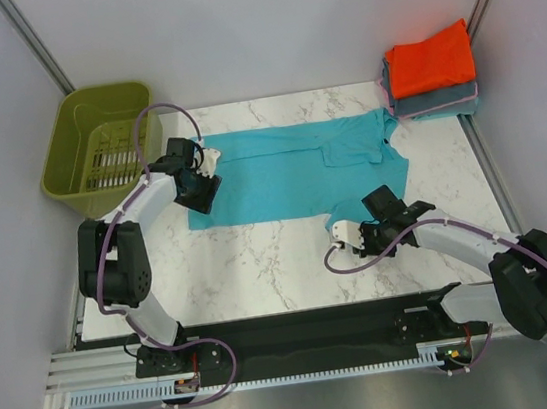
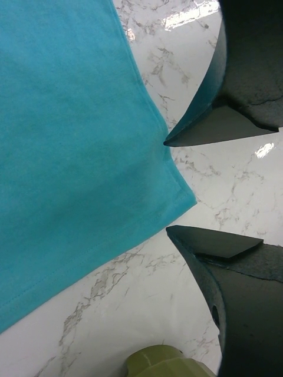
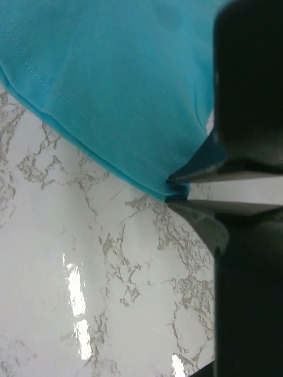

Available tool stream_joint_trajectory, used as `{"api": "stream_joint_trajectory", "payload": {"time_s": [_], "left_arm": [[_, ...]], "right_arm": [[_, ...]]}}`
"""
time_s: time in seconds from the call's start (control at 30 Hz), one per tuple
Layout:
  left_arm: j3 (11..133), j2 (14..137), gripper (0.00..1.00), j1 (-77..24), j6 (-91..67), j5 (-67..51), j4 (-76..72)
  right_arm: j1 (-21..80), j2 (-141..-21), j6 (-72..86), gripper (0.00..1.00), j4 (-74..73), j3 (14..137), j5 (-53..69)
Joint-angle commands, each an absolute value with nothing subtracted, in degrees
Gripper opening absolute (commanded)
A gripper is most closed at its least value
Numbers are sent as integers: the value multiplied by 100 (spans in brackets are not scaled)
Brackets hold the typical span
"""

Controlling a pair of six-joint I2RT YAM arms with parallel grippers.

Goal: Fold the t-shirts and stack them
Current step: Fold the tshirt

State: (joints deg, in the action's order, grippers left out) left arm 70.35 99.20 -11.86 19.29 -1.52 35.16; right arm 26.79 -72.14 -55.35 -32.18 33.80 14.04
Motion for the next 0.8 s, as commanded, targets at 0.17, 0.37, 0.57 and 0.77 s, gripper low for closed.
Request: {"api": "stream_joint_trajectory", "payload": {"time_s": [0.17, 0.37, 0.57, 0.77], "left_arm": [[6786, 9616, 66, -1108, 1029, -482, 3876], [6531, 9369, 66, -932, 782, -518, 4034], [6574, 9500, 56, -668, 747, -650, 4025], [6644, 9720, 52, -519, 729, -563, 3920]], "right_arm": [[2681, -7128, -5300, 0, -2838, 3471, 836], [2689, -6891, -5019, 0, -3058, 4051, 756], [2681, -6943, -5027, 0, -3067, 4157, 729], [2681, -6996, -5045, 0, -3059, 4219, 738]]}}
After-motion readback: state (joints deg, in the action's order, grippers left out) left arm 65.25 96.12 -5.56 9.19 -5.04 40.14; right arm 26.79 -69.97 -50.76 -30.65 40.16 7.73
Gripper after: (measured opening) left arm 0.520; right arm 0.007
